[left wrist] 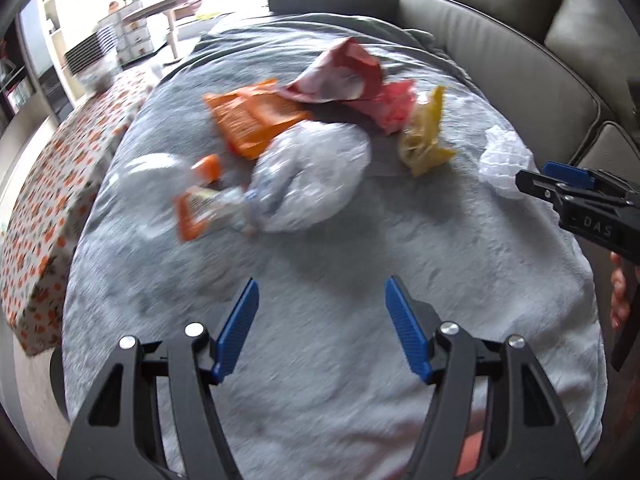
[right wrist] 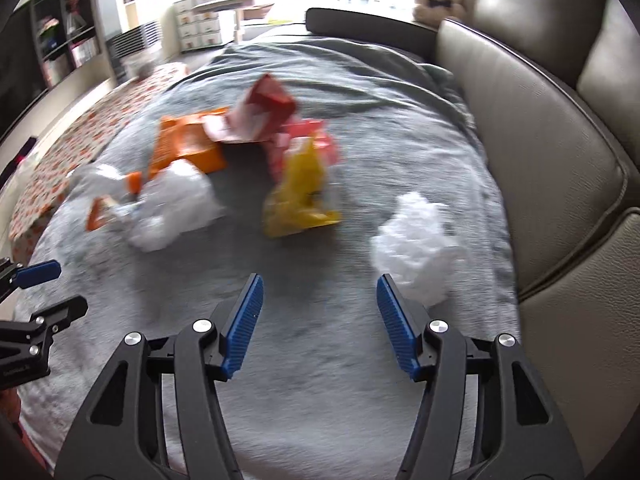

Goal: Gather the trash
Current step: 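Grasp the yellow snack bag with left tool while right tool grasps the white foam net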

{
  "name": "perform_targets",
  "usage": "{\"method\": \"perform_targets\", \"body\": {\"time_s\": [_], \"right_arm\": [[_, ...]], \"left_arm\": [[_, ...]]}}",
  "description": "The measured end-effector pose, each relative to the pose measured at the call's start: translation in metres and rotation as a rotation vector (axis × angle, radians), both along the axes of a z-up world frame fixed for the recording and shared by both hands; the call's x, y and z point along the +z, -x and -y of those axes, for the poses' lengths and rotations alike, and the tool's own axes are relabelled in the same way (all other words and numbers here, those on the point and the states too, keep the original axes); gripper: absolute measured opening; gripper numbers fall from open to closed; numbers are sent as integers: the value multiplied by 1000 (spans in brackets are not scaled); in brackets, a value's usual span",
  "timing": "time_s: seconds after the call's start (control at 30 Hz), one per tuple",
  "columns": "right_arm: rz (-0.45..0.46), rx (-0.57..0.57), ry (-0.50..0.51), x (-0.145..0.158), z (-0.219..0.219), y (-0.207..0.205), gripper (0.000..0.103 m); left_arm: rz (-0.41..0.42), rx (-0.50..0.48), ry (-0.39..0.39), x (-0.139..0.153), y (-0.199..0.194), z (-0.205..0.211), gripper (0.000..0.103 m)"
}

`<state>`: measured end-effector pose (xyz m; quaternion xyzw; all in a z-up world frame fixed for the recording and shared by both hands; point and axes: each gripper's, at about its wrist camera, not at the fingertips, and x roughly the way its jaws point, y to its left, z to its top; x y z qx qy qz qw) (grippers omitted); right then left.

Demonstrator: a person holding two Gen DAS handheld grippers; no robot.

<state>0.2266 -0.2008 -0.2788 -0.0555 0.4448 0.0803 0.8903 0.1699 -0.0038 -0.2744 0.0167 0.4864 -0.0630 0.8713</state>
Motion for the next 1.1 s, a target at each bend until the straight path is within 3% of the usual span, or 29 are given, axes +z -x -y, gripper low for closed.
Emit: {"method": "perform_targets", "body": {"time_s": [0.3,0.57,0.7,0.77,0.8,1.1], "right_arm": [[-46,-114,-20,-42,57,-37,57],[-81,-148,-66,-75,73,-63,57],[-48,-131,-66,-71,71,-71,47],[-31,-124,-71,-67,71,-73,43],[-27,-120,-72,-65,70,-75,40],[-8,-98,-55,-50,67,-70,32]], "left_arm": [[10,-115,3,-28,-73,79,66],[-12,-104,-11,-65,-136,111,66],[-21,-78,-1,-76,-152,117,66],[-15,-65,-7,-79,-157,119,58],[-18,-65,3,-81,-158,119,43],[-7,-66,44,-76,-144,113,32]]}}
